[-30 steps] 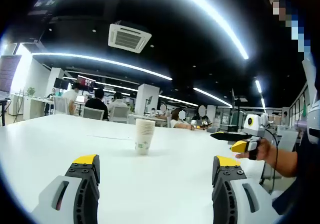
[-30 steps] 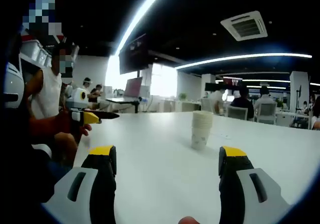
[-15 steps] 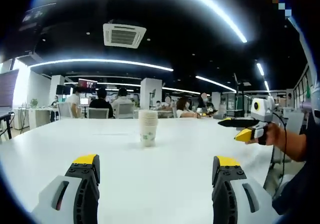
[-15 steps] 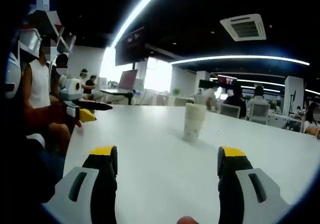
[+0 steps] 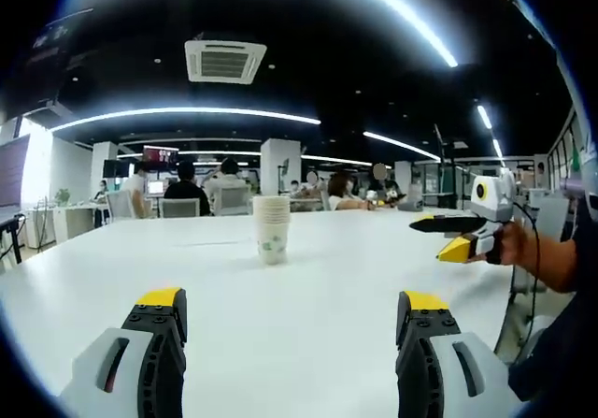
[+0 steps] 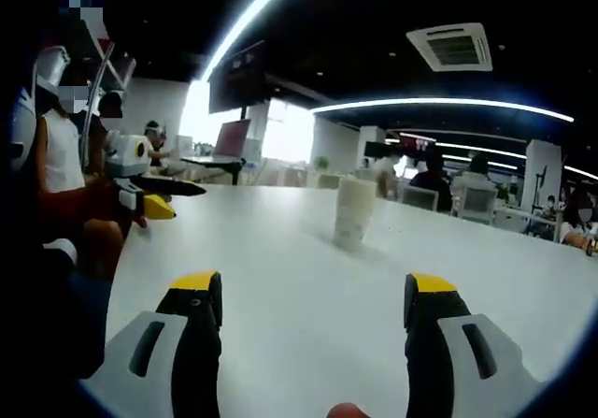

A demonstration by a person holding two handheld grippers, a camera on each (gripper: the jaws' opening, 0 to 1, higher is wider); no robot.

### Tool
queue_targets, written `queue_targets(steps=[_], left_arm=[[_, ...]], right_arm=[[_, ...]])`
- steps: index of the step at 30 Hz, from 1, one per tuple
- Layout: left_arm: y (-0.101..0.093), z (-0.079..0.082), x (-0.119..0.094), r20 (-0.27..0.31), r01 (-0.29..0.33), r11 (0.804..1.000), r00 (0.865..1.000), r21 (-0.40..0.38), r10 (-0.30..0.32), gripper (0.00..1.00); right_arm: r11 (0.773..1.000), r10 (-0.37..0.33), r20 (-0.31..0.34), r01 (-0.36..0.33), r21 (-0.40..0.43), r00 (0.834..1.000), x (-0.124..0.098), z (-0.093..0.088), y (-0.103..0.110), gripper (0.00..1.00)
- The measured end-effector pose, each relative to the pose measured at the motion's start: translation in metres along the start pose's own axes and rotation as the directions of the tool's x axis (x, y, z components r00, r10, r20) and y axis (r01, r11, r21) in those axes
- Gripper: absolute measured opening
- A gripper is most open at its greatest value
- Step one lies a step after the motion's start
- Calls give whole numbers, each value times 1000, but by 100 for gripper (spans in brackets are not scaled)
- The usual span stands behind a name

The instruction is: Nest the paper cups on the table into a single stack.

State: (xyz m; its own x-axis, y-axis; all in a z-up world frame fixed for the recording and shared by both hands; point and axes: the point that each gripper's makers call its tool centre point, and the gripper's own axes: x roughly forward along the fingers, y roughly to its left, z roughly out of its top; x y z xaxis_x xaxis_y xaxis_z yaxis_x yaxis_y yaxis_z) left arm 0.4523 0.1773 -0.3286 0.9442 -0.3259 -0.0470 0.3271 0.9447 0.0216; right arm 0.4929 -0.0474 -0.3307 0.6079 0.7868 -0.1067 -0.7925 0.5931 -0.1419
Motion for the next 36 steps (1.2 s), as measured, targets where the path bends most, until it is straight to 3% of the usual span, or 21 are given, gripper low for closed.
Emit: queue_targets(steps=[12, 18, 29, 36], left_arm=[[-7, -7, 8, -22, 18, 1000, 1000, 18, -17, 99], [-10, 0, 10, -22, 22, 999, 1000, 24, -22, 99], [-1, 21, -21, 19, -32, 999, 999, 39, 31, 99], [4, 23, -41, 36, -60, 998, 998, 21, 59, 99]], right_arm=[[1000, 5, -2, -5, 17, 1000, 3, -7, -4, 82], [1000, 20, 12, -20, 16, 1000, 9, 3, -6, 82], [1000, 2, -5, -2, 26, 1000, 21, 28, -9, 79], [999, -16, -49, 18, 40, 999, 24, 30, -7, 77]])
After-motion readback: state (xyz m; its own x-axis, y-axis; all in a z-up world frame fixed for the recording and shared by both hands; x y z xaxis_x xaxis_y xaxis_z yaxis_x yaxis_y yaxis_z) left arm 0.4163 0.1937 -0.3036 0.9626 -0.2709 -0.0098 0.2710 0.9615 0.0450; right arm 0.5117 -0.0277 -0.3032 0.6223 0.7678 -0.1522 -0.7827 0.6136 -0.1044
